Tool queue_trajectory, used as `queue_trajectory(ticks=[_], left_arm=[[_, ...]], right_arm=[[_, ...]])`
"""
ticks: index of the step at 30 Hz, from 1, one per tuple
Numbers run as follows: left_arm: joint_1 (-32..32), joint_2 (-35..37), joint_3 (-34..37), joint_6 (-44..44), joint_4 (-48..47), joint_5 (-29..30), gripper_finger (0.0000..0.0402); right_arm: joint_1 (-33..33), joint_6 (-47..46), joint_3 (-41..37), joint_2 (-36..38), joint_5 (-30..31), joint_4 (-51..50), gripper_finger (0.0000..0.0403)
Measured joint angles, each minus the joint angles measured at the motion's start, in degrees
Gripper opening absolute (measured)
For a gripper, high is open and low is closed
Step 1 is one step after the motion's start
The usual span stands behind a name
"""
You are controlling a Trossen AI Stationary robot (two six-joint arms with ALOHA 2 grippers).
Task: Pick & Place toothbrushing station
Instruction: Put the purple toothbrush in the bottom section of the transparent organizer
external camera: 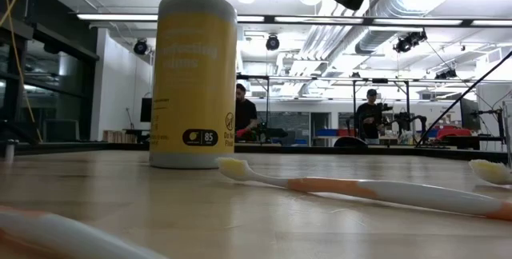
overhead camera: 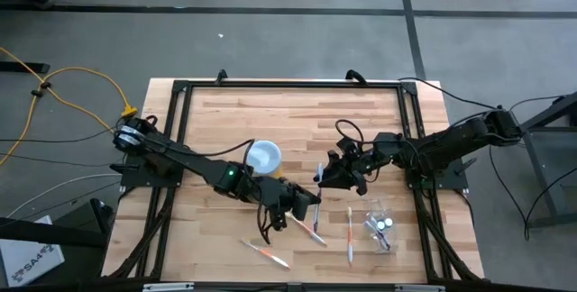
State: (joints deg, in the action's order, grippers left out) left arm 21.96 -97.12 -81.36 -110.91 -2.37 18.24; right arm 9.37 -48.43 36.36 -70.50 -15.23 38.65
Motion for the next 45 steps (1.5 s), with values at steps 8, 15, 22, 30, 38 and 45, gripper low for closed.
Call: queue_trajectory(ticks=[8, 15, 22, 30, 38, 45], left_arm=[[0.02, 0.00, 0.02, 0.06, -0.07, 2.94, 0.0003], [0.09, 0.00, 0.00, -0.29, -0.04, 3.60, 0.0003], [0.62, 0.02, 0.00, -0.22, -0.04, 4.40, 0.0003], [0.81, 0.04, 0.00, -0.11, -0.05, 4.36, 0.0003], [0.83, 0.09, -0.02, -0.09, 0.09, 2.98, 0.0003], [0.83, 0.09, -0.02, -0.09, -0.04, 2.86, 0.0003]], right_arm=[[0.34, -1.50, 0.00, 0.00, -1.23, 0.29, 0.0138], [1.35, -1.50, 0.00, 0.00, -0.71, 0.27, 0.0136], [1.40, -1.44, 0.00, 0.00, 0.17, 0.58, 0.0136], [1.40, -1.35, 0.00, 0.00, 0.24, 0.55, 0.0112], [1.38, -1.31, -0.04, -0.02, 0.28, 0.25, 0.0032], [1.36, -2.64, -0.04, -0.02, -0.21, 0.43, 0.0014]])
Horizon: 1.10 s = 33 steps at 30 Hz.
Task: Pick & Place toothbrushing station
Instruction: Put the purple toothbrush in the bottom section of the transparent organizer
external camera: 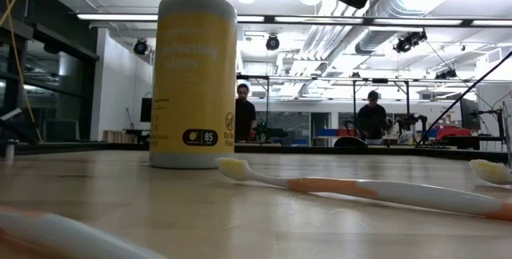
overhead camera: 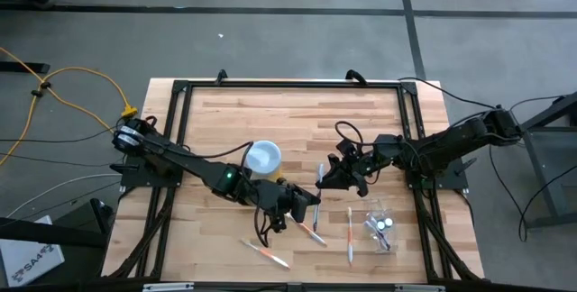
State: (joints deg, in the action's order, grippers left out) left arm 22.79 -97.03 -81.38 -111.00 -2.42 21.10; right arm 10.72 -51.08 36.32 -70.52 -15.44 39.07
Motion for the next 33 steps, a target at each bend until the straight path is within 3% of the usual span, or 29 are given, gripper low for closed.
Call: queue_trajectory(ticks=[15, 33], left_arm=[[1.42, -0.04, 0.00, 5.67, -0.17, 0.20, 0.0034], [2.19, -0.09, 0.09, 5.66, -0.22, -0.15, 0.0069]], right_arm=[[0.02, -0.95, 0.04, 0.00, -1.18, -1.05, 0.0008], [0.04, -2.87, 0.07, 0.07, -1.10, -3.26, 0.0008]])
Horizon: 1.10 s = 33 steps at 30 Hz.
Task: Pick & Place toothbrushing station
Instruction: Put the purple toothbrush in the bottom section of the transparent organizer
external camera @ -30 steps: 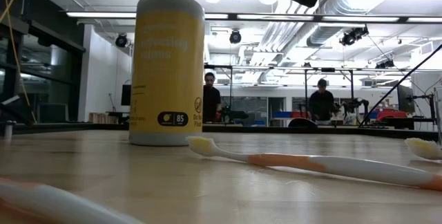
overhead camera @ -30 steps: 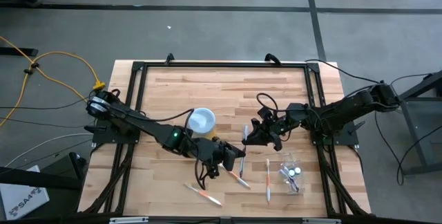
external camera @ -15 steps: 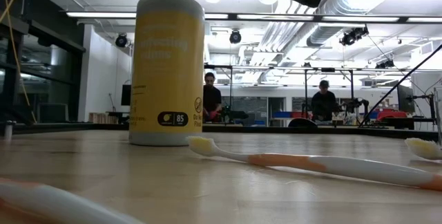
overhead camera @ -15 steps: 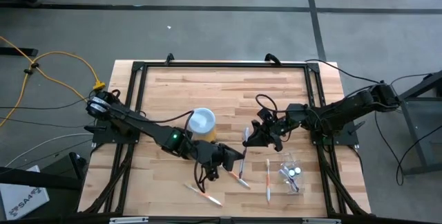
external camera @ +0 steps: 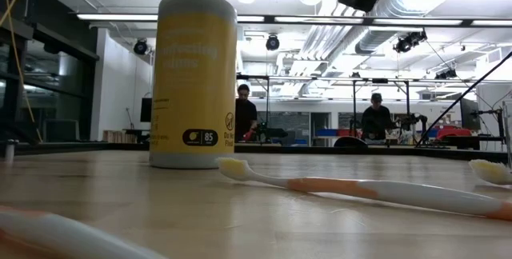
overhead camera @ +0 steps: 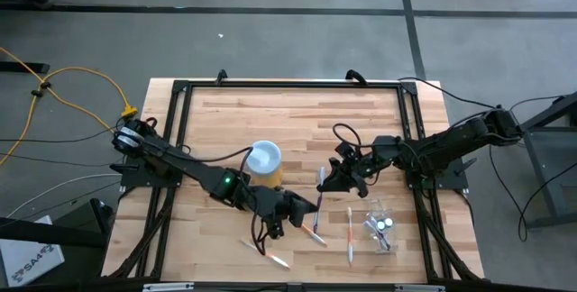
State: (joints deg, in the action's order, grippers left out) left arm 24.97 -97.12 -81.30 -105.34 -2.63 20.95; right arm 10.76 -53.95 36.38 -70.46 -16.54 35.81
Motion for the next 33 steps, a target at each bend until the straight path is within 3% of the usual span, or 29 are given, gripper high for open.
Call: queue_trajectory(ticks=[10, 24, 33], left_arm=[[0.92, 0.00, 0.00, 2.37, 0.11, 2.04, 0.0070], [4.52, 0.00, 0.00, 17.73, 0.15, 7.91, 0.0070], [4.48, 0.00, -0.02, 32.30, 0.11, 8.11, 0.0069]], right_arm=[[0.00, 3.14, 0.06, 2.58, -0.10, -4.57, 0.0008], [-0.14, 17.48, 0.04, 23.12, 8.06, -29.37, 0.0008], [4.64, 23.96, 0.04, 32.05, 10.71, -40.05, 0.0008]])
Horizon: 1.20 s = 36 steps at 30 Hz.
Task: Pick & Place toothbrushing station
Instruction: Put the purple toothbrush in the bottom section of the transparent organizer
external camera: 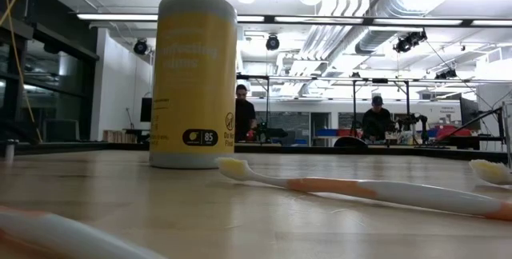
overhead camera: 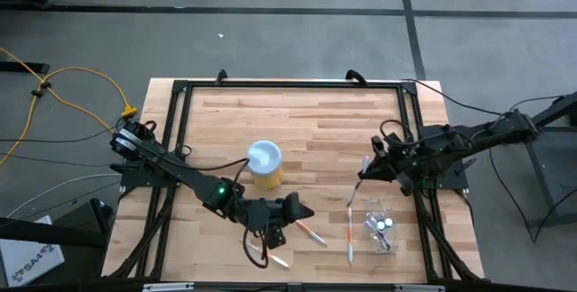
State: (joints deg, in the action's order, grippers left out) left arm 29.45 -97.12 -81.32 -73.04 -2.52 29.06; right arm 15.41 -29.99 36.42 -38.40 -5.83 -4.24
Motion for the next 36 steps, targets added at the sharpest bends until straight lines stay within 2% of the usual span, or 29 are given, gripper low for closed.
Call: queue_trajectory(ticks=[9, 16, 25, 31, 36], left_arm=[[0.00, 0.00, 0.00, 11.37, -0.02, -0.05, 0.0069], [0.00, 0.00, 0.00, 16.04, -0.03, -0.66, 0.0069], [0.00, 0.00, 0.00, 17.62, -0.04, -0.70, 0.0069], [-0.17, 0.00, 0.00, 17.62, -0.03, -0.72, 0.0069], [-0.17, 0.00, 0.00, 17.62, -0.04, -0.72, 0.0069]], right_arm=[[5.05, 4.87, -0.07, 6.00, 1.46, -5.39, 0.0008], [8.58, 10.10, -0.07, 10.22, 2.15, -7.54, 0.0008], [13.53, 11.70, -0.07, 14.83, 6.96, -16.24, 0.0008], [17.70, 10.88, -0.07, 15.16, 6.42, -19.50, 0.0008], [21.60, 10.29, -0.07, 15.16, 3.28, -19.92, 0.0008]])
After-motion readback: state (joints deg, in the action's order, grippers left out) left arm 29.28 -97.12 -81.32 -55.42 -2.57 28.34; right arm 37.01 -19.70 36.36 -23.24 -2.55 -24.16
